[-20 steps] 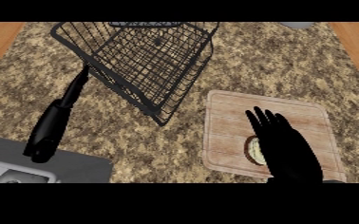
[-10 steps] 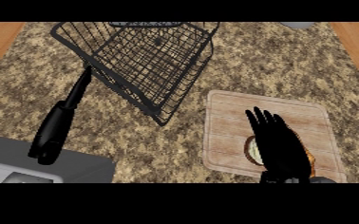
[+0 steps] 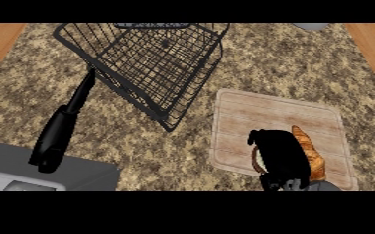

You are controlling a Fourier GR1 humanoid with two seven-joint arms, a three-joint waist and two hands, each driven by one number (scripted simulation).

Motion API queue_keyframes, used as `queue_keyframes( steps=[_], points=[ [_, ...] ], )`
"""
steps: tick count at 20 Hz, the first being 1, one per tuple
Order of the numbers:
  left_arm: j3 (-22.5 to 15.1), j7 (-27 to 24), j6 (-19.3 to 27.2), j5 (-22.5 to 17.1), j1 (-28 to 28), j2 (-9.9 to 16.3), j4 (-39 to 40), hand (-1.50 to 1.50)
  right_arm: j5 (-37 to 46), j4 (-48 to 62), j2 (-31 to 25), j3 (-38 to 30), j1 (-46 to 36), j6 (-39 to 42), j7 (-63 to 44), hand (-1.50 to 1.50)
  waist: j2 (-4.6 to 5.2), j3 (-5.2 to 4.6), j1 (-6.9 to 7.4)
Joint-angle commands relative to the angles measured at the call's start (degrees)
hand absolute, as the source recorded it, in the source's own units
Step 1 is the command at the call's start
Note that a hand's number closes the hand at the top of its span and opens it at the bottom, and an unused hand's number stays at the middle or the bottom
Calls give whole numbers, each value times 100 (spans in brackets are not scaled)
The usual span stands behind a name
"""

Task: Pick the cupcake from the cutting board and place it in the tiered basket

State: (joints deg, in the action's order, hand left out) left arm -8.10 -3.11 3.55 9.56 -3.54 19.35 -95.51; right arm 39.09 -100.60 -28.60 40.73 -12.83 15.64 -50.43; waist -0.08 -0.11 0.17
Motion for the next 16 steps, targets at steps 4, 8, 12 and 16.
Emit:
queue_keyframes(
  steps=[4, 8, 12, 16],
  points=[
    [30, 41, 11, 255, -189, -273, 68, 0, 1105, 68, 338, 321, 285, -487, 507, 150, 5, 12, -29],
    [425, -513, -287, 50, 154, -29, 290, 0, 1228, -95, 310, -65, 22, -322, 819, 150, 7, 10, -6],
    [385, -349, -103, 113, 144, -141, 268, 0, 1129, -659, 96, -917, 795, -453, -694, 150, -13, 3, -204],
    [265, 28, -154, 166, 84, -178, -56, 0, 1410, -570, -10, -1578, 1270, -1030, -1127, 150, -16, 11, -165]
  ],
)
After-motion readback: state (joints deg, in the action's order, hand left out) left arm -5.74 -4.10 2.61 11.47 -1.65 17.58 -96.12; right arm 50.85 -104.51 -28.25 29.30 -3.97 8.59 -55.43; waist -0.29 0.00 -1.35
